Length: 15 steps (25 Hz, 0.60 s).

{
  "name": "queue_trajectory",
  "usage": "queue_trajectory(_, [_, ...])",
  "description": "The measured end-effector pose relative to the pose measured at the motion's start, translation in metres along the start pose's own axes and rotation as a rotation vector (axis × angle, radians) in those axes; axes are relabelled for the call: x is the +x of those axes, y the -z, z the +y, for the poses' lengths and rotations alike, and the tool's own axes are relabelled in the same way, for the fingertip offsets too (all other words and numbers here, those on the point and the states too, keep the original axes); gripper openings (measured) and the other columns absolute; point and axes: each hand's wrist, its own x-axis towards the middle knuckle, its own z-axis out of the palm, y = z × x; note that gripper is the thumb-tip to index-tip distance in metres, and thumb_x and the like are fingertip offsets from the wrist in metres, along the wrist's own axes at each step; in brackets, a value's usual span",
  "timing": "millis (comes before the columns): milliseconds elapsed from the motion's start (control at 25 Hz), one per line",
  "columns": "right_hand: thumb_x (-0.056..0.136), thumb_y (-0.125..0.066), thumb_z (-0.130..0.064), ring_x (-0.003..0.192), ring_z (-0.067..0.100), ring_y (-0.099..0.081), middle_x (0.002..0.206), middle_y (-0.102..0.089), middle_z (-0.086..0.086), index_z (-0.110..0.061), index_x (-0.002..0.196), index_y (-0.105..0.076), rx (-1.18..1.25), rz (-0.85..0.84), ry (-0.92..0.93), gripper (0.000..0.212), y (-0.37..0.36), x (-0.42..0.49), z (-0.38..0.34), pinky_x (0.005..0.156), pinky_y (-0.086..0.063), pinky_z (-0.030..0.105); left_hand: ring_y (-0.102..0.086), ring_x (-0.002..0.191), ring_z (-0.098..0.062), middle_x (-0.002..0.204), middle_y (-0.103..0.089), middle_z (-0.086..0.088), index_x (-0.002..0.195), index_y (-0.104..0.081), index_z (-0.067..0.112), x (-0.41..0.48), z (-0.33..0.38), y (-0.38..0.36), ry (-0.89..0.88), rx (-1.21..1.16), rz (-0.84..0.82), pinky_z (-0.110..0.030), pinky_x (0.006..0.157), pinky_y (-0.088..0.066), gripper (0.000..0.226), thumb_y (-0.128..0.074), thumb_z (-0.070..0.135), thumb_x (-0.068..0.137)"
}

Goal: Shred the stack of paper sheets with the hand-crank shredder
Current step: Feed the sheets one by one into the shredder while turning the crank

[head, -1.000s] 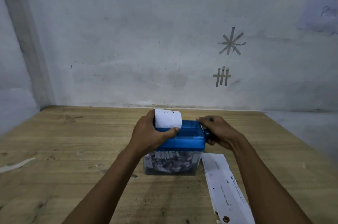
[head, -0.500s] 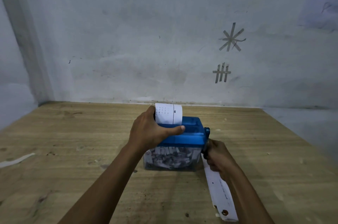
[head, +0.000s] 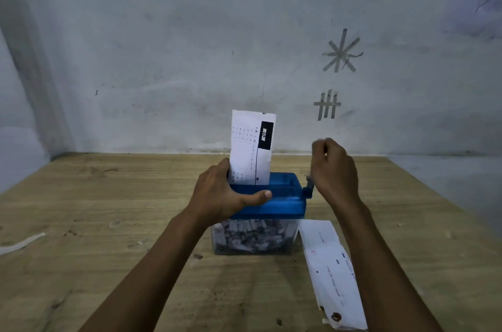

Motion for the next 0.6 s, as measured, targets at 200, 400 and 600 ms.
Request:
queue_trajectory(200, [0.103, -0.036, -0.03, 0.05, 0.019, -0.039, 0.054, -0.041, 0.005, -0.01, 0.061, -0.041, 0.039, -0.248, -0.187, 0.046, -0.032, 0.049, 0.018, 0.055, -0.027, 0.03, -0.063, 0.102, -0.01, 0.117, -0.064, 0.013, 0.128, -0.054, 0.03, 0.0, -0.001, -0.001, -0.043, -0.08, 0.009, -0.026, 0.079, -0.058, 0.09, -0.083, 0.075, 0.056])
queue_trajectory(400, [0.099, -0.036, -0.025, 0.048, 0.02, -0.047, 0.054, -0.051, 0.009, -0.007, 0.067, -0.047, 0.179, -0.396, -0.508, 0.039, -0.048, 0.052, 0.031, 0.057, -0.038, 0.027, -0.062, 0.102, -0.01, 0.118, -0.064, 0.013, 0.128, -0.055, 0.03, 0.0, 0.0, -0.002, -0.036, -0.07, 0.062, -0.023, 0.077, -0.056, 0.093, -0.08, 0.079, 0.053])
queue_trajectory(600, [0.1, -0.044, -0.019, 0.052, 0.017, -0.05, 0.062, -0.056, 0.006, -0.008, 0.084, -0.059, 0.437, -0.611, -0.803, 0.025, -0.052, -0.007, 0.072, 0.05, -0.042, 0.025, -0.062, 0.101, -0.014, 0.119, -0.065, 0.008, 0.127, -0.055, 0.027, -0.004, 0.006, -0.005, -0.023, 0.004, 0.136, -0.033, 0.078, -0.059, 0.101, -0.068, 0.088, 0.049])
